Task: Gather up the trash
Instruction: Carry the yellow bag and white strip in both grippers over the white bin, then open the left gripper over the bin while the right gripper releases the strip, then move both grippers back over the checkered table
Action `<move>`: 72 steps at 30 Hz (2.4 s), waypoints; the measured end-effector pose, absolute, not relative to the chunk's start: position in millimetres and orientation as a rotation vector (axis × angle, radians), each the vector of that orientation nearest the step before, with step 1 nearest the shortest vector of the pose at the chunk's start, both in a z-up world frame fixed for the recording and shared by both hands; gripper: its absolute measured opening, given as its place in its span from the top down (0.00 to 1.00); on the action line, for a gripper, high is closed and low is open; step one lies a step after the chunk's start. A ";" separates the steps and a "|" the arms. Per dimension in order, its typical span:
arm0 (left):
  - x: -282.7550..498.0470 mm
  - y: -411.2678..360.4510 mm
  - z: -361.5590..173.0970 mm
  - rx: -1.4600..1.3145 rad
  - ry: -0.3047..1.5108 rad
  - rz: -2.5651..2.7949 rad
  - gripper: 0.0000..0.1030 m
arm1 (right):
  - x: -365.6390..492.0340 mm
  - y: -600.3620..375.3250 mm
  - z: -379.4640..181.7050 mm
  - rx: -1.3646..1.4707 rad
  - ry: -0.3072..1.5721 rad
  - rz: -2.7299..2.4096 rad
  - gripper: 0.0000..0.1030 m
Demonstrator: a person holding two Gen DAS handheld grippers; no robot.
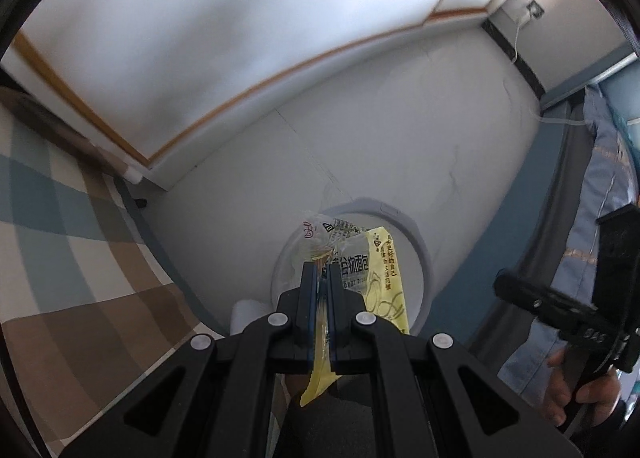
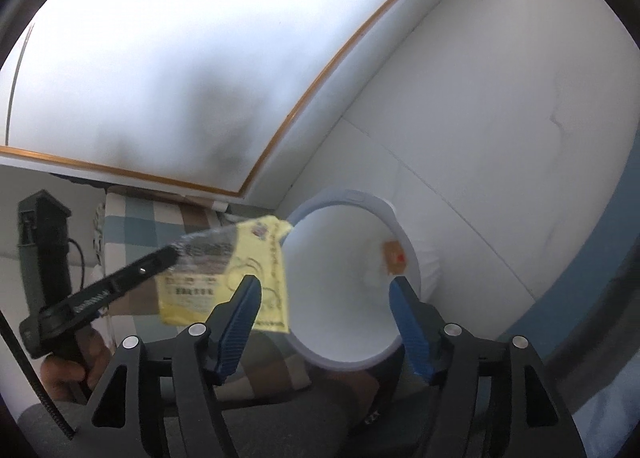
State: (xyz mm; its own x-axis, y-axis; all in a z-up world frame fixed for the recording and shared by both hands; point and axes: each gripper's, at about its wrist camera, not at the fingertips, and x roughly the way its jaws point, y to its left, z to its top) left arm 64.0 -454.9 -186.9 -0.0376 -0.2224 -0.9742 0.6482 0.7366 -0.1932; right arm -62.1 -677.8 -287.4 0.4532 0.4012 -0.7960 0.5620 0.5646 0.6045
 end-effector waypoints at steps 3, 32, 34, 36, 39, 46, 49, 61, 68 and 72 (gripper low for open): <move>62.6 -459.0 -193.0 0.373 1.492 -0.739 0.99 | -63.2 -679.3 -287.9 1.031 1.155 -0.126 0.34; 54.1 -433.8 -164.4 0.352 1.415 -0.725 0.29 | -70.0 -662.9 -269.0 1.008 1.149 -0.168 0.19; 55.5 -424.5 -152.1 0.329 1.382 -0.708 0.29 | -68.6 -661.7 -261.0 0.992 1.143 -0.166 0.19; 55.9 -416.3 -139.3 0.304 1.354 -0.700 0.29 | -66.8 -659.4 -250.6 0.980 1.126 -0.159 0.19; 56.3 -401.6 -116.9 0.263 1.305 -0.674 0.29 | -62.8 -654.0 -229.5 0.950 1.085 -0.144 0.19; 52.6 -361.8 -63.1 0.152 1.156 -0.607 0.29 | -51.9 -636.8 -178.5 0.921 0.981 -0.103 0.19; 50.5 -341.4 -42.7 0.109 1.102 -0.594 0.29 | -47.8 -624.8 -155.0 0.897 0.940 -0.076 0.19; 45.9 -243.3 19.8 0.002 0.870 -0.469 0.29 | -29.1 -554.8 -60.4 0.795 0.763 0.107 0.19; 40.1 -185.1 39.2 -0.060 0.789 -0.392 0.27 | -11.0 -491.3 -19.5 0.686 0.716 0.235 0.19; 37.7 -155.6 43.6 -0.089 0.750 -0.349 0.20 | -0.2 -454.0 -9.9 0.621 0.722 0.285 0.18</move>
